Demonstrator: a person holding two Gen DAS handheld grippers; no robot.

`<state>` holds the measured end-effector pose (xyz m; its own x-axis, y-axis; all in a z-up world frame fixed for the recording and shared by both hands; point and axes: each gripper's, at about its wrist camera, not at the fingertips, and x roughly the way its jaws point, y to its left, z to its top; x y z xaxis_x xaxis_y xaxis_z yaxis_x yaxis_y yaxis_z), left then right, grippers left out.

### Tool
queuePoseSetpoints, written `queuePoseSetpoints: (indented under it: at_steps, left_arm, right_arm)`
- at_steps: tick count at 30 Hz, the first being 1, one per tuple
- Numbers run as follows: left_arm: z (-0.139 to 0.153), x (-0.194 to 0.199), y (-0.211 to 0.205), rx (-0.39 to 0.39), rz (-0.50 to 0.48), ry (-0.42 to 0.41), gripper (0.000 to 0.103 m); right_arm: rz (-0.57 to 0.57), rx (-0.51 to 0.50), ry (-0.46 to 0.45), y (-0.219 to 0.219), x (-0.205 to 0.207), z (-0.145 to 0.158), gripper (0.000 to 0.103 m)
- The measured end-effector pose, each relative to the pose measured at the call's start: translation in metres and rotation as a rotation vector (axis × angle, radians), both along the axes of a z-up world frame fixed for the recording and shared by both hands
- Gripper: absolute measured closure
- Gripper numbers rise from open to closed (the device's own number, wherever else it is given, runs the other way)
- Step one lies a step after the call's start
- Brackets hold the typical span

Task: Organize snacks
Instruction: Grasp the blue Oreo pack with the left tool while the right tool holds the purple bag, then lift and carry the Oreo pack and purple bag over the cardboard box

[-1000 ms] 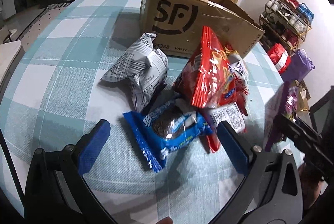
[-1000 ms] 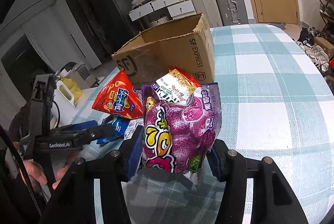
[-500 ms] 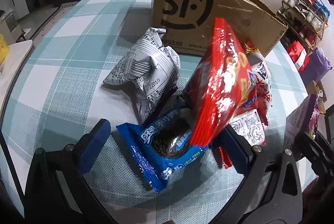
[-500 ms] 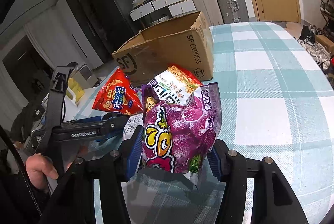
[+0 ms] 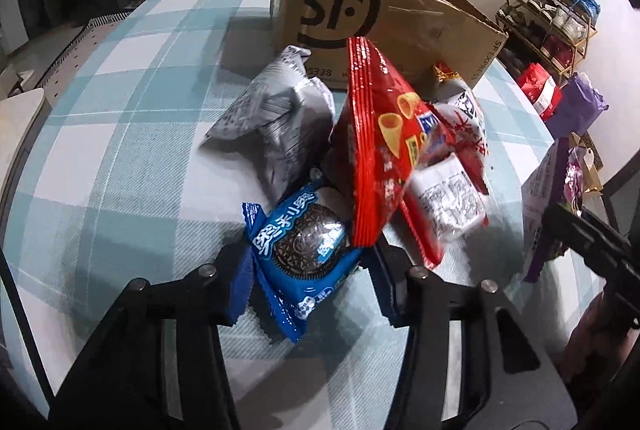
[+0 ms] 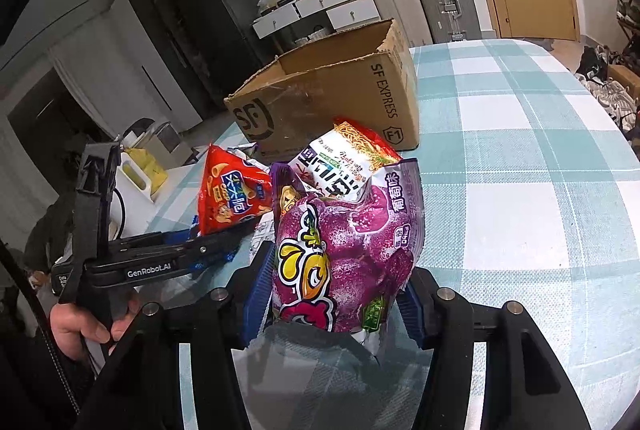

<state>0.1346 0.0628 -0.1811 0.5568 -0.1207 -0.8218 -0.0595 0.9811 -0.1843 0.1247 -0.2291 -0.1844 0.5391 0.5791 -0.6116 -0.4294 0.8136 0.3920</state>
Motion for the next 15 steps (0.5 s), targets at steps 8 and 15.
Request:
queuePoseSetpoints:
  at_steps: [8, 15]
  left_arm:
    - [0.004, -0.021, 0.004, -0.031, -0.009, -0.004, 0.056]
    - [0.017, -0.036, 0.014, -0.04, 0.005, -0.041, 0.056]
  right_arm:
    - [0.0, -0.01, -0.006, 0.005, -0.005, 0.005, 0.046]
    - [0.011, -0.02, -0.026, 0.013, -0.011, 0.011, 0.046]
